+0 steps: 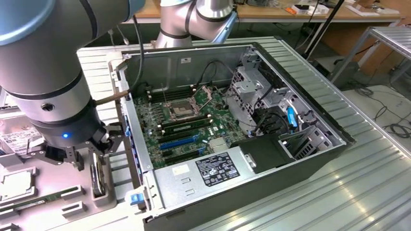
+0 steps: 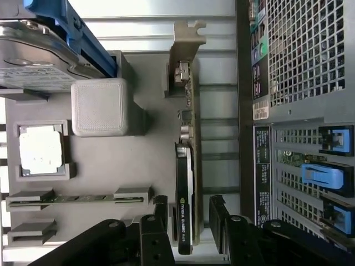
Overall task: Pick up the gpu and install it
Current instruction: 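Pick up the gpu and move the gpu toward the slot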
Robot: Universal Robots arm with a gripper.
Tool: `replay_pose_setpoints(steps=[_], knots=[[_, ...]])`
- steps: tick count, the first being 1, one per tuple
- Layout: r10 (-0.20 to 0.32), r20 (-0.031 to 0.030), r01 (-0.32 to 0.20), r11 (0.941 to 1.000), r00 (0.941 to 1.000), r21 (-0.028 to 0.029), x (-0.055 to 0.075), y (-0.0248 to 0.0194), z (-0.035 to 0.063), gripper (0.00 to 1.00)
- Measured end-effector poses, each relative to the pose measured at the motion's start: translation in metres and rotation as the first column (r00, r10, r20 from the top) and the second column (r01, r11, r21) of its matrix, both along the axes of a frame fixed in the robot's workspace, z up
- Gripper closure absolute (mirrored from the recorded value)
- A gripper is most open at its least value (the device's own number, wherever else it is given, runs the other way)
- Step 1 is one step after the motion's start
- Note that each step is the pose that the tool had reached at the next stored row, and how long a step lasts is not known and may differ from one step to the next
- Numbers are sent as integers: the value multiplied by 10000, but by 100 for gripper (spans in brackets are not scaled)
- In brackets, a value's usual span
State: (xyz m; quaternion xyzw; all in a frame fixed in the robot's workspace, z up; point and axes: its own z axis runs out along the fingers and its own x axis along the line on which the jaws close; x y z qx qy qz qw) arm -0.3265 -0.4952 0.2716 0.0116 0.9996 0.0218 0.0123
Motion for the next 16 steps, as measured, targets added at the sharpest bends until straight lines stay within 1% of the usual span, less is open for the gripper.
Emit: replay_pose_setpoints(steps=[6,7,9,12,15,16], knots=[[12,1,-12,10000,10000,1,0,0,-150,56],[15,0,-15,10000,10000,0,5,12,-219,56],[25,0,-25,10000,10000,0,9,29,-238,56],[26,0,-26,10000,10000,0,9,38,-243,56],[27,0,-27,10000,10000,0,9,94,-256,56],[28,3,-28,10000,10000,2,5,101,-266,56]])
